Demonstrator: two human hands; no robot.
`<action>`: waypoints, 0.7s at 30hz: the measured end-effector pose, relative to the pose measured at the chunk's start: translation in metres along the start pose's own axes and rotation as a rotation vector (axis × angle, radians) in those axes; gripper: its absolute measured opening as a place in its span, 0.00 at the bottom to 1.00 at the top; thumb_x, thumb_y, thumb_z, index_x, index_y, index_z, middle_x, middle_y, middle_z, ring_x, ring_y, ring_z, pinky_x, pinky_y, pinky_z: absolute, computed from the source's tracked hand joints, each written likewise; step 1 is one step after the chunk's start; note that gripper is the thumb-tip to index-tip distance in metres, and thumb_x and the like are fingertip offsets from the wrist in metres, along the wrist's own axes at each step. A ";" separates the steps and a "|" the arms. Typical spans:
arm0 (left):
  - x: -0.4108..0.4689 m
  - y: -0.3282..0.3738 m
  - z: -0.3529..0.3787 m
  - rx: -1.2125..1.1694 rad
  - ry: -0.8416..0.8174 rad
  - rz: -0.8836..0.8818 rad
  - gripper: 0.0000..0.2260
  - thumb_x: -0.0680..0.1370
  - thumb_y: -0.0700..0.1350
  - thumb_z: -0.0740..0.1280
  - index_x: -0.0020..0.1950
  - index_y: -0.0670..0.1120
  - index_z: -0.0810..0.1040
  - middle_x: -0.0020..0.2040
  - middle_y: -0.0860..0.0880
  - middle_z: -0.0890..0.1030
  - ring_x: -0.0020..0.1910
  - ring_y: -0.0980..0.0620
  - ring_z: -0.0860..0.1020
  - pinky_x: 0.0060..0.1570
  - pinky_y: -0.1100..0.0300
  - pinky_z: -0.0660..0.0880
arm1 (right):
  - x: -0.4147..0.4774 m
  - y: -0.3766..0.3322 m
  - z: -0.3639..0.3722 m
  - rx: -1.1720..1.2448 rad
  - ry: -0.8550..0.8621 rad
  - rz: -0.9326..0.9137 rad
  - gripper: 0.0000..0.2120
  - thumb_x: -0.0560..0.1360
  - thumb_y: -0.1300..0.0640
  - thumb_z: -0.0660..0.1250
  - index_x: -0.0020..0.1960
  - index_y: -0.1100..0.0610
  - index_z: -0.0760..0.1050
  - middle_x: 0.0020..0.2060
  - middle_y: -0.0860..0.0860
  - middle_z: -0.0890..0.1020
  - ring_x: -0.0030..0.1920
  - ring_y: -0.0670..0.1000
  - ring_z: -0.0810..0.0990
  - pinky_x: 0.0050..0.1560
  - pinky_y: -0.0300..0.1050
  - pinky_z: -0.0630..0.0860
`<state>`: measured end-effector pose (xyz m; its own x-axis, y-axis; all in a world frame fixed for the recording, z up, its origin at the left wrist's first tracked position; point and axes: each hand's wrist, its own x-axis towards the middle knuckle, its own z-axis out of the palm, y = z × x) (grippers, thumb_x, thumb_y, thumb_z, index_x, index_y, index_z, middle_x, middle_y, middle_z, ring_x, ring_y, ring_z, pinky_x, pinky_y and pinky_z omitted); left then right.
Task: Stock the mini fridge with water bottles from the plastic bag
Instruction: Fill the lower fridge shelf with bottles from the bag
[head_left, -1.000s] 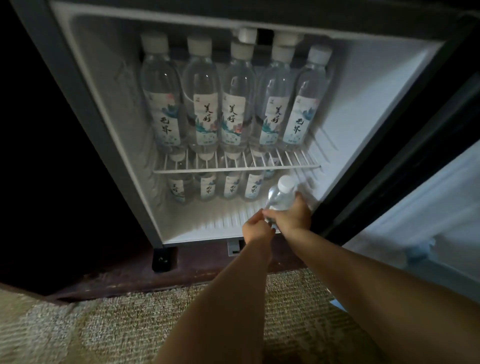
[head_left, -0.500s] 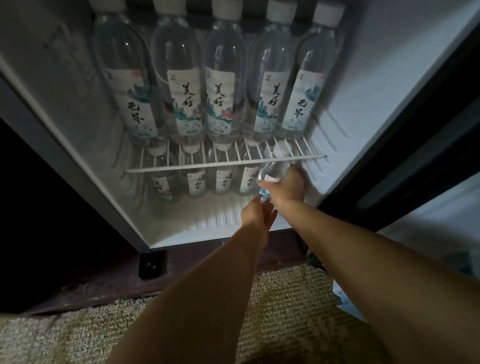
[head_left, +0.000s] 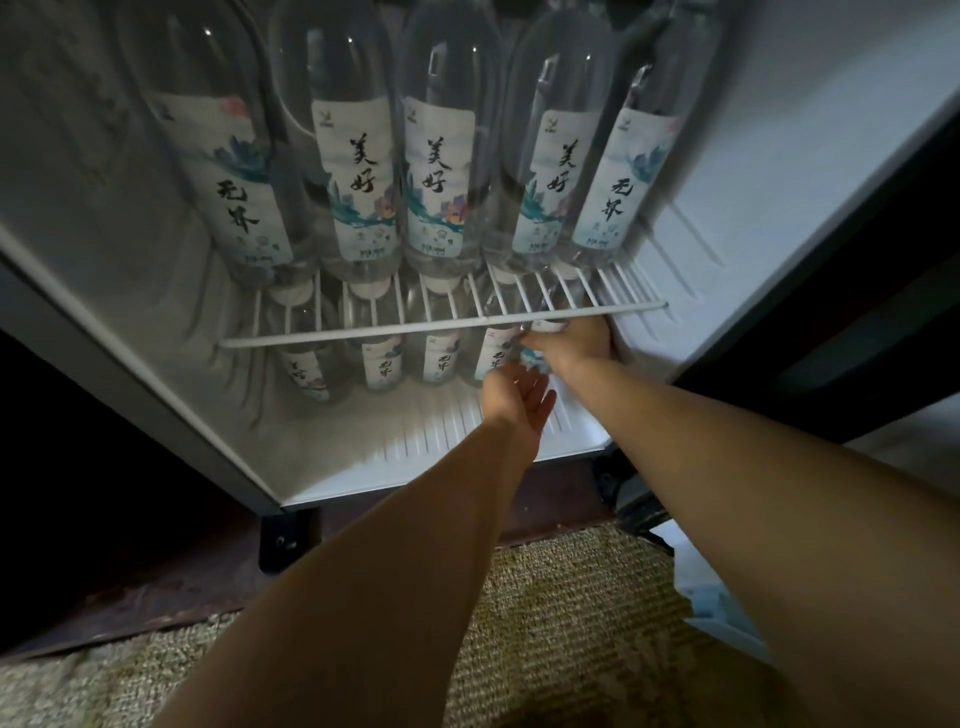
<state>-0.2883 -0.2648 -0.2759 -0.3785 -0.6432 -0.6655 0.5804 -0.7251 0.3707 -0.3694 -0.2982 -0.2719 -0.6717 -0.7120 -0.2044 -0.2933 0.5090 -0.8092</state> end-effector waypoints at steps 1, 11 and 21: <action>0.000 0.002 0.001 0.028 0.000 -0.002 0.13 0.80 0.40 0.54 0.60 0.43 0.74 0.59 0.41 0.76 0.59 0.46 0.75 0.64 0.54 0.70 | 0.000 0.000 0.000 0.005 0.005 0.003 0.18 0.66 0.59 0.78 0.52 0.60 0.77 0.49 0.56 0.83 0.49 0.56 0.83 0.50 0.50 0.81; -0.031 0.036 -0.018 0.375 0.069 0.044 0.17 0.81 0.48 0.56 0.67 0.43 0.73 0.65 0.49 0.76 0.64 0.50 0.73 0.59 0.55 0.69 | -0.019 0.012 -0.016 -0.433 -0.108 0.124 0.22 0.74 0.52 0.69 0.64 0.63 0.72 0.61 0.60 0.76 0.64 0.60 0.74 0.58 0.49 0.71; -0.094 0.056 -0.024 0.543 0.118 0.151 0.12 0.80 0.44 0.59 0.59 0.43 0.76 0.58 0.48 0.77 0.54 0.52 0.75 0.53 0.56 0.70 | -0.090 -0.007 -0.037 -0.123 -0.303 0.193 0.13 0.77 0.56 0.66 0.57 0.63 0.74 0.52 0.59 0.80 0.46 0.54 0.76 0.55 0.51 0.75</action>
<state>-0.2030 -0.2388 -0.2088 -0.2194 -0.7401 -0.6357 0.1564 -0.6698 0.7259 -0.3325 -0.2199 -0.2269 -0.4966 -0.6989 -0.5147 -0.2727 0.6887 -0.6718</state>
